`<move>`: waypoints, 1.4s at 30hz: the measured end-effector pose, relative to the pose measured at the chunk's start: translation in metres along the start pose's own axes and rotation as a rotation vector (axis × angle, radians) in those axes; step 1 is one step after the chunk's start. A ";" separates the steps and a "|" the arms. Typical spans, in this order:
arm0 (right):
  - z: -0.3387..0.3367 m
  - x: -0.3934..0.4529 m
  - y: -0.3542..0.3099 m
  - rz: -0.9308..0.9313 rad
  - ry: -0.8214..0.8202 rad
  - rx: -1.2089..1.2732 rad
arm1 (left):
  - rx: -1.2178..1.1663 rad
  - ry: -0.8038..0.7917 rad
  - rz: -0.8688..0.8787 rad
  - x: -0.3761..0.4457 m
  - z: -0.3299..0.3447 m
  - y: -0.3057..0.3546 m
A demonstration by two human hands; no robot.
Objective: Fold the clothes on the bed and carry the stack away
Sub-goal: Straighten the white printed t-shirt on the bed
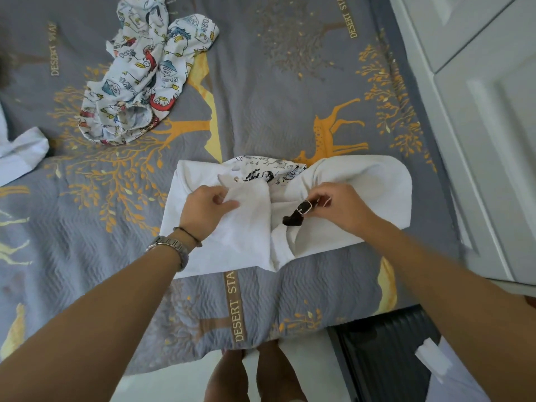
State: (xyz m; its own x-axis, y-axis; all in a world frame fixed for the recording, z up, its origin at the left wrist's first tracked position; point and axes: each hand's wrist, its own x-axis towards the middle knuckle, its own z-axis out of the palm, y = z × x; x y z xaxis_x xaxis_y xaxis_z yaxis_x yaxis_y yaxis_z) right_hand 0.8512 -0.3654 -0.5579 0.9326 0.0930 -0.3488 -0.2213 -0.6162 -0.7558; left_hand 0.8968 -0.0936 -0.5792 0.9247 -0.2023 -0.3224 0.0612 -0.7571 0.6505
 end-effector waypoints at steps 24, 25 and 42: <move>0.039 -0.038 -0.025 0.117 0.037 0.041 | -0.066 0.142 -0.074 -0.034 -0.041 -0.008; 0.041 -0.038 -0.025 0.123 0.036 0.042 | -0.064 0.194 0.011 -0.033 -0.038 0.002; 0.077 -0.040 -0.030 0.233 0.321 0.145 | 0.031 -0.292 -0.028 0.023 0.037 0.047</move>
State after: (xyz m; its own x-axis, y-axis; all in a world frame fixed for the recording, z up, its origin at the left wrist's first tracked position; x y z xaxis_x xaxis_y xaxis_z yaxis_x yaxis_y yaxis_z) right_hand 0.7991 -0.2905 -0.5638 0.8892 -0.2983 -0.3468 -0.4534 -0.4731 -0.7554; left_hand 0.9076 -0.1568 -0.5810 0.7751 -0.3481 -0.5272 0.0695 -0.7825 0.6188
